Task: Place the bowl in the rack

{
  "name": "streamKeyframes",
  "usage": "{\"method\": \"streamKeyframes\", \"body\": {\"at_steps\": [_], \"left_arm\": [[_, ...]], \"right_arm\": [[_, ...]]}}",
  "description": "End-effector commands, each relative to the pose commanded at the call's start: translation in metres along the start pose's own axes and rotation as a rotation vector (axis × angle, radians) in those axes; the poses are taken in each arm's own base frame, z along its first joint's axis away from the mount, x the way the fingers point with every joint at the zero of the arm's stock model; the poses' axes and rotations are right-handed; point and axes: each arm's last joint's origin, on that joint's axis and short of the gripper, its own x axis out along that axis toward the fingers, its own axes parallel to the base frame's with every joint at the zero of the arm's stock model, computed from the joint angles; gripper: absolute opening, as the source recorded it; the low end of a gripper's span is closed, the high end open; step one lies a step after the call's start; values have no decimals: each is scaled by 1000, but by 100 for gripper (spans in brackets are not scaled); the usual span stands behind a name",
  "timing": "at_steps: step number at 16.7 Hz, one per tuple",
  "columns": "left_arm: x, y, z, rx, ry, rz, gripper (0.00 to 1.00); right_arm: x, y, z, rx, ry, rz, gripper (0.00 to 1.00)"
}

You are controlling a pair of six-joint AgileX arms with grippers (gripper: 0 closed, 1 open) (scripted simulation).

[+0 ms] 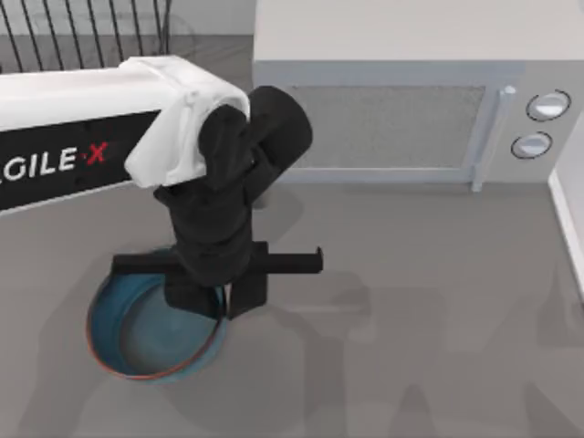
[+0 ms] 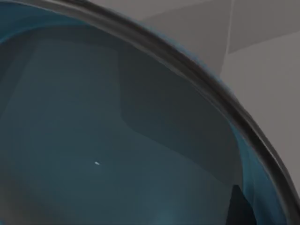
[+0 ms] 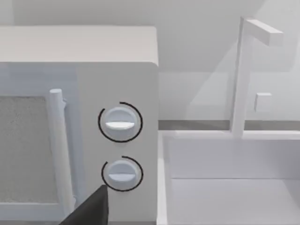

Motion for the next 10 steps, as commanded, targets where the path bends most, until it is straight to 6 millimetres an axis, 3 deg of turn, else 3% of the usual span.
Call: {"method": "streamKeyframes", "body": {"at_steps": [7,10], "left_arm": [[-118,7,-8,4,19,15,0],[-143,13,-15,5,0,0,0]], "right_arm": [[0,0,0,0,0,0,100],[0,0,0,0,0,0,100]]}}
